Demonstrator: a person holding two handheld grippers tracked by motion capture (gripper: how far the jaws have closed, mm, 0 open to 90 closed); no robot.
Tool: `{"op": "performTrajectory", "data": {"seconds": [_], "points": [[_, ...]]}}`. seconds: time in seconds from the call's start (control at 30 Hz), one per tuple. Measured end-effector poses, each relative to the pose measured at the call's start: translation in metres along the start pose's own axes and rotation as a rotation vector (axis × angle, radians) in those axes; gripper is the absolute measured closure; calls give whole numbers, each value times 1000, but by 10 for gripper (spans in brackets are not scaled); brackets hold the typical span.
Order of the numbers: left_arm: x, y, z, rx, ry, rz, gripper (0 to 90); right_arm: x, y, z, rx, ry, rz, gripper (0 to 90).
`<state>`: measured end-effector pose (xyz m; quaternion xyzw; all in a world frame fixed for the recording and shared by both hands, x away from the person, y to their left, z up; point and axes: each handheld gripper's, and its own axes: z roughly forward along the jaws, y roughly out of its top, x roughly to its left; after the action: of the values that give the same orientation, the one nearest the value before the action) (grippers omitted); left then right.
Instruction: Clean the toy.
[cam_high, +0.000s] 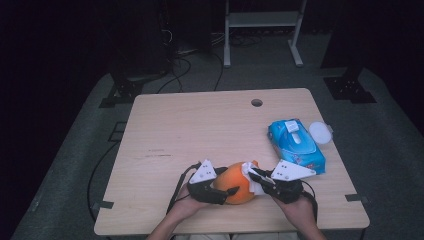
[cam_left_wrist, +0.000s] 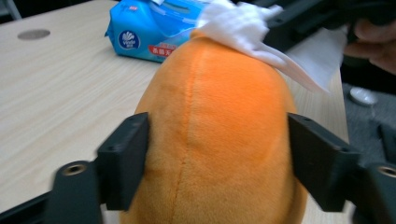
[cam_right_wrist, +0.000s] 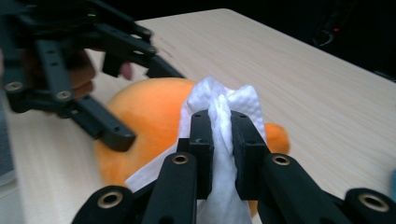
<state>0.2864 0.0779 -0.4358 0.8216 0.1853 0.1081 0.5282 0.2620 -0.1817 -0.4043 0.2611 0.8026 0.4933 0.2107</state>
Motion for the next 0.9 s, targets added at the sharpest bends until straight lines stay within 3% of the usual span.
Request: {"op": "performTrajectory", "data": {"seconds": [0.17,0.23,0.37,0.47,0.53,0.67,0.73,0.8,0.9], "points": [[-12,3,4,7,13,64,294,-23,-8,-4,7,-66,96,797],[-17,5,6,11,24,74,285,-24,-10,-5,7,-61,116,798],[-24,6,11,15,47,95,283,-5,-2,-3,-31,16,72,797],[-25,5,10,16,53,95,285,6,3,0,-16,9,9,798],[-24,5,9,15,52,92,292,-2,0,-1,-13,2,47,797],[-24,5,10,11,47,89,293,-21,-11,-4,21,-69,88,797],[-24,5,11,10,47,87,292,-27,-14,-5,18,-64,114,797],[-24,5,12,11,49,84,288,-22,-11,-5,16,-54,111,797],[-24,5,11,10,50,80,284,-8,-4,-4,-16,5,81,796]]}}
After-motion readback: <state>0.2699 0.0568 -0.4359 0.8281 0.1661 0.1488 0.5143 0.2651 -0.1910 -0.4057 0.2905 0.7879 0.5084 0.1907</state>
